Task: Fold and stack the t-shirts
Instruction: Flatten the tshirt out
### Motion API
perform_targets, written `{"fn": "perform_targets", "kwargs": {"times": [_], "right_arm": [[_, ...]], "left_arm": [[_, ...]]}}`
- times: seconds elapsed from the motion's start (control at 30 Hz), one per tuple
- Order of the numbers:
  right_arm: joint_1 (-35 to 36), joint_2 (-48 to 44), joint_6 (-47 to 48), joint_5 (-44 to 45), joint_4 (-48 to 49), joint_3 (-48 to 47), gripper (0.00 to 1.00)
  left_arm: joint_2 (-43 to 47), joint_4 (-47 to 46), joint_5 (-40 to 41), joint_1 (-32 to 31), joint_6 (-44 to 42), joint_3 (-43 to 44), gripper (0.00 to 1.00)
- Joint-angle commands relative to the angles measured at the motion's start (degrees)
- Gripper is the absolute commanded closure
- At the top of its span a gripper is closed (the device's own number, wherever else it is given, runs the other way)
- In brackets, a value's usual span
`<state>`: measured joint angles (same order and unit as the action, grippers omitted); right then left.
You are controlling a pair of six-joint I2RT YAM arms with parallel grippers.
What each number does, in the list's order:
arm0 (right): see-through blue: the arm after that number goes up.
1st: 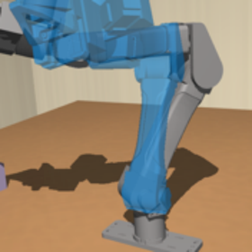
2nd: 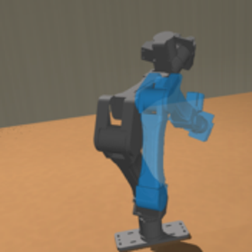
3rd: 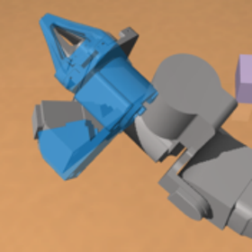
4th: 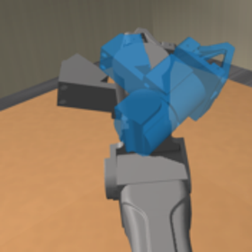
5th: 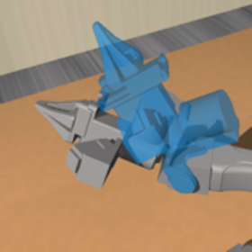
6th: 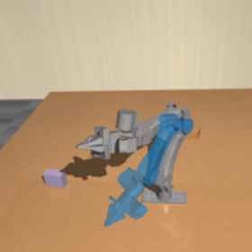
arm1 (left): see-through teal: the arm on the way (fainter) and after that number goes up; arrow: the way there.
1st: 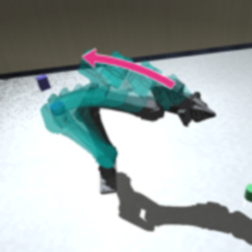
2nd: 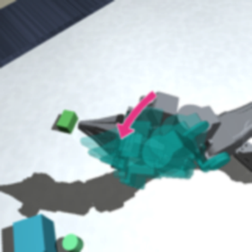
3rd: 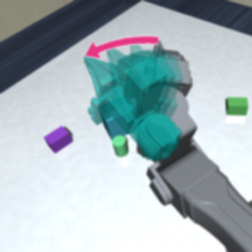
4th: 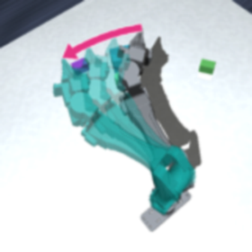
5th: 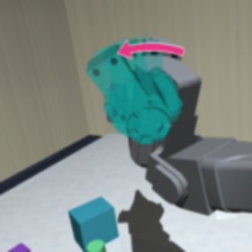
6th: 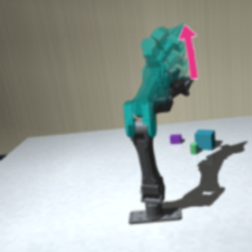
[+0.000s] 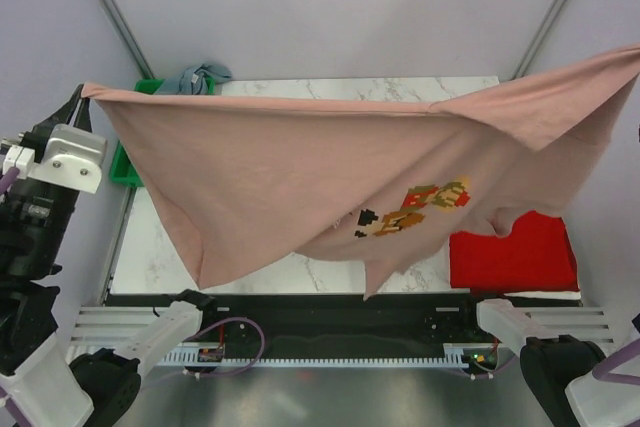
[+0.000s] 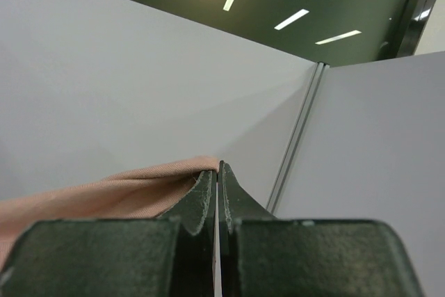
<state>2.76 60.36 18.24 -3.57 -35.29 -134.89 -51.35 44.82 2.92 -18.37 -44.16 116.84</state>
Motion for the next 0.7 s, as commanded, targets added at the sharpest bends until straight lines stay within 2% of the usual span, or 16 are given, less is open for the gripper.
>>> {"fn": "perform_targets", "kwargs": {"times": [0.0, 0.1, 0.23, 0.3, 0.33, 0.4, 0.43, 0.53, 0.6, 0.67], "right_arm": [[-0.13, 1.17, 2.5, 3.22, 2.06, 0.76, 1.0], [-0.22, 0.64, 2.59, 3.22, 3.47, 6.29, 1.0], [-0.13, -0.59, 2.41, -0.27, 6.19, 17.36, 1.0], [-0.13, -0.77, 3.03, -2.48, 6.46, 24.65, 1.0], [-0.13, -0.77, 3.2, -4.84, 6.46, 27.29, 1.0], [-0.13, -0.68, 3.38, -7.75, 6.46, 36.42, 1.0], [-0.22, -0.42, 3.38, -11.16, 6.46, 42.63, 1.0], [-0.13, 2.82, 2.68, -14.78, 7.25, 50.67, 1.0], [0.05, 7.55, 2.94, -16.2, 9.18, 56.82, 1.0], [0.22, 11.69, 3.91, -15.68, 12.94, 60.6, 1.0]], "left_arm": [[-0.94, -2.28, 0.16, 0.44, -2.07, -0.81, 0.91], [-1.12, -2.37, 0.33, 0.35, -1.81, -5.2, 0.9], [-1.03, -2.28, 0.34, 0.44, -1.9, -16.95, 0.89], [-0.86, -2.19, -0.8, 0.35, -1.46, -21.89, 0.89], [-0.68, -2.1, -2.37, 0.35, -0.58, -27.22, 0.9], [-1.03, -2.62, -4.39, 0.44, 0.56, -32.7, 0.9], [-1.38, -3.07, -6.5, 0.44, 1.44, -38.21, 0.91], [-4.26, -8.84, -8.62, 0.44, 1.45, -49.02, 0.92], [-7.17, -12.72, -8.54, 0.44, 1.27, -53.18, 0.94], [-13.58, -17.82, -8.02, 0.53, 1.01, -56.8, 0.94]]}}
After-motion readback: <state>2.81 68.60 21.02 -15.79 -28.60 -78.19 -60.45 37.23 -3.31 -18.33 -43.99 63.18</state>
